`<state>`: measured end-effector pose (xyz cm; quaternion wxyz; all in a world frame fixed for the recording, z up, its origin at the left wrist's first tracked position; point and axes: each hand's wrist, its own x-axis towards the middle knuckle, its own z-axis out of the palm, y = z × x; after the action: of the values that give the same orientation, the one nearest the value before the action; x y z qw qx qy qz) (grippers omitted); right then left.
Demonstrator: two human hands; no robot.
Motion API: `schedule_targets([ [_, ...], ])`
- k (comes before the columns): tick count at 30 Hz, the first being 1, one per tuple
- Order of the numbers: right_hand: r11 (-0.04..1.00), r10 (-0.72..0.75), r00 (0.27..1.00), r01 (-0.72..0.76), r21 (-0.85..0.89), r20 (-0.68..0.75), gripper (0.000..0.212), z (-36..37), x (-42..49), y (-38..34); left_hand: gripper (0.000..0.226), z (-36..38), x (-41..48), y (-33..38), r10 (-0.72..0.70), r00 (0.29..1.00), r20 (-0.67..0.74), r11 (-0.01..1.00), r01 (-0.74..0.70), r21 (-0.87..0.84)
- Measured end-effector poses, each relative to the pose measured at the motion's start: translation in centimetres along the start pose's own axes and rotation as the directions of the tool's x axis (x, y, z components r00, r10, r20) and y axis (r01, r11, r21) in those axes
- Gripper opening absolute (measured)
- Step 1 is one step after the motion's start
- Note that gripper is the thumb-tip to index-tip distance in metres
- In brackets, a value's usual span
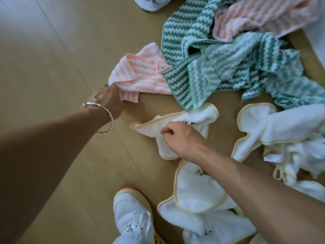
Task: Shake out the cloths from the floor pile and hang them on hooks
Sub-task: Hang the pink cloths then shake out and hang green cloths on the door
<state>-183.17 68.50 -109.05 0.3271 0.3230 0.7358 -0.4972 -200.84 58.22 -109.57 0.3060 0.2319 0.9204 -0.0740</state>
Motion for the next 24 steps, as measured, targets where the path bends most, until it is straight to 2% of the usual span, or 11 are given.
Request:
schedule_targets([
  [3, 1.0, -0.007, 1.0, 0.008, 0.018, -0.028, 0.036, -0.8, -1.5, -0.5, 0.029, -0.5, -2.5, 0.4, 0.113, 0.98, -0.166, 0.993, -0.114, 0.001],
  [8, 0.997, 0.001, 0.999, 0.002, 0.072, -0.044, 0.039, -2.9, -6.8, -1.8, 0.017, -2.7, -8.3, 2.6, 0.259, 0.94, -0.222, 0.943, -0.296, -0.151],
  [11, 0.996, -0.031, 0.997, 0.037, 0.075, -0.075, 0.05, -5.1, -10.9, -3.0, 0.016, -4.5, -12.8, 4.9, 0.346, 0.906, -0.245, 0.895, -0.397, -0.201],
  [15, 0.997, -0.072, 0.985, 0.074, 0.012, -0.155, 0.065, -8.6, -16.2, -4.4, 0.039, -8.8, -18.2, 8.4, 0.539, 0.825, -0.17, 0.797, -0.565, -0.215],
  [19, 0.993, -0.115, 0.97, 0.103, -0.062, -0.216, 0.069, -12.0, -22.2, -5.7, 0.047, -15.2, -22.7, 12.5, 0.609, 0.784, -0.119, 0.745, -0.617, -0.254],
  [21, 0.992, -0.115, 0.957, 0.099, -0.072, -0.265, 0.063, -13.9, -25.8, -6.3, 0.042, -18.8, -25.6, 14.3, 0.626, 0.779, -0.042, 0.746, -0.613, -0.26],
  [24, 0.983, -0.087, 0.959, 0.038, -0.182, -0.269, 0.034, -16.7, -32.3, -6.8, 0.032, -24.5, -30.6, 16.6, 0.68, 0.733, 0.017, 0.722, -0.665, -0.189],
])
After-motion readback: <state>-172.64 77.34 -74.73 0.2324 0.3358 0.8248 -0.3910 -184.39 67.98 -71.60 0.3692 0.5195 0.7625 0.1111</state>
